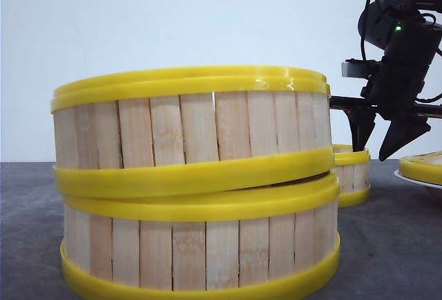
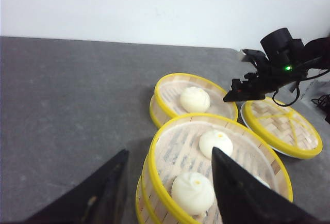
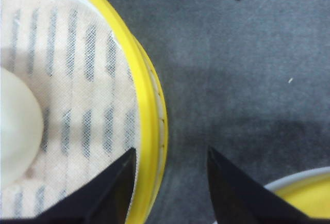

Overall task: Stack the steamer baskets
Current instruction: 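Lower the right gripper onto the rim of the remaining steamer basket, then lift the basket with the right gripper and set it atop the stack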

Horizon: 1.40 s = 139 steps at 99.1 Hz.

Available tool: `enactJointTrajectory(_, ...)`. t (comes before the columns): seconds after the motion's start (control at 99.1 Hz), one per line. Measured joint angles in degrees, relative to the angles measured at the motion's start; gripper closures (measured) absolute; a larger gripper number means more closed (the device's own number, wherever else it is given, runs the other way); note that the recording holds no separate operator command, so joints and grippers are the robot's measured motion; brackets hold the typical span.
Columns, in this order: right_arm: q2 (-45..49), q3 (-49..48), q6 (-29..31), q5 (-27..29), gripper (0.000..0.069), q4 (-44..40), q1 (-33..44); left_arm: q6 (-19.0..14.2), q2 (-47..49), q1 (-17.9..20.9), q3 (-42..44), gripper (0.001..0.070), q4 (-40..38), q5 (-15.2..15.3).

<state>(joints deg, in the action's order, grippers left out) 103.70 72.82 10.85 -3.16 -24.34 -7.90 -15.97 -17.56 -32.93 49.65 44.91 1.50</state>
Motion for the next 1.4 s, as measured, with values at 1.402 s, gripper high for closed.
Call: enactJointTrajectory(1.402,-9.97,15.98,2.27,0.0,0.0658,-9.99,-2.8,0.04,0.0,0.0,0.0,0.041,1.01,0.07)
